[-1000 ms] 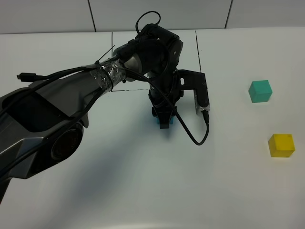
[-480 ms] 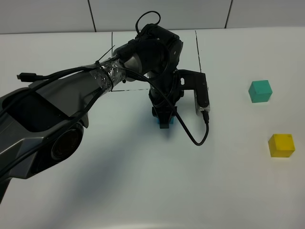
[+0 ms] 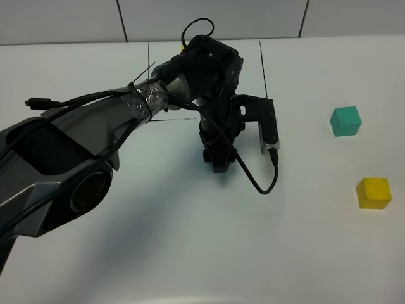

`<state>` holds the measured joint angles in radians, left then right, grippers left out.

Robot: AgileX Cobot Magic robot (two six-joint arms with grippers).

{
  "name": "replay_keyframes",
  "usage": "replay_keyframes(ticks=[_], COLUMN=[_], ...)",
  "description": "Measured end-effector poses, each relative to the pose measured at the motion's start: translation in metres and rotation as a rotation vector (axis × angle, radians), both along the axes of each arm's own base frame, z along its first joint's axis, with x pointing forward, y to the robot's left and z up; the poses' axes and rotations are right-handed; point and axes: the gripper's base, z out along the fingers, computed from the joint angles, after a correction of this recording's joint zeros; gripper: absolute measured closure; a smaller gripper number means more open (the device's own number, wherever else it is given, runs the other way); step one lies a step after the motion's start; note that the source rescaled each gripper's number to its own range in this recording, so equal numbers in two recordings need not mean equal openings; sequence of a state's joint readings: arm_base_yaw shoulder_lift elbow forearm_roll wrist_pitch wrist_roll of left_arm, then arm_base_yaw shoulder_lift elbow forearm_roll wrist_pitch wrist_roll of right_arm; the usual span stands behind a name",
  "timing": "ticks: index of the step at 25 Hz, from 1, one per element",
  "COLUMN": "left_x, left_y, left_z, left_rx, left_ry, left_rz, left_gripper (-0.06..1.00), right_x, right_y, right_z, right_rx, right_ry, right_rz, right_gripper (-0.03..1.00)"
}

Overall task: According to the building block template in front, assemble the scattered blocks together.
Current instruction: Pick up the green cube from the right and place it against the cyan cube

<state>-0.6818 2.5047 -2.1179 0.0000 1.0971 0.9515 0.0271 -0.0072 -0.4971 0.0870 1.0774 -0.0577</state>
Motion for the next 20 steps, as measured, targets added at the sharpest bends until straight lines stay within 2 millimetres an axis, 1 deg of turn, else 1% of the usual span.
replay_keyframes(ticks=[3, 5, 7, 10, 17, 20], left_x=[-0.001, -0.002, -0.006, -0.012, -0.015, -0.016], left_y=[0.000, -0.001, 0.000, 0.000, 0.001, 0.001], left_z=[0.010, 0.020, 0.032, 0.044, 0.072, 0.076], left_rx=[-0.017, -0.033, -0.050, -0.063, -0.103, -0.113], left_ry=[-0.007, -0.007, 0.008, 0.052, 0.019, 0.019], left_rz=[0.003, 0.006, 0.011, 0.017, 0.070, 0.126], left_gripper=[0.33, 0.29, 0.28, 0.28, 0.28, 0.27], right_x=[0.000, 0.000, 0.000, 0.000, 0.000, 0.000], right_y=[0.000, 0.000, 0.000, 0.000, 0.000, 0.000], right_z=[0.000, 0.000, 0.000, 0.000, 0.000, 0.000], right_rx=[0.000, 0.000, 0.000, 0.000, 0.000, 0.000], right_ry=[0.000, 0.000, 0.000, 0.000, 0.000, 0.000], right_rz=[0.000, 0.000, 0.000, 0.000, 0.000, 0.000], right_gripper=[0.22, 0.22, 0.22, 0.22, 0.22, 0.22])
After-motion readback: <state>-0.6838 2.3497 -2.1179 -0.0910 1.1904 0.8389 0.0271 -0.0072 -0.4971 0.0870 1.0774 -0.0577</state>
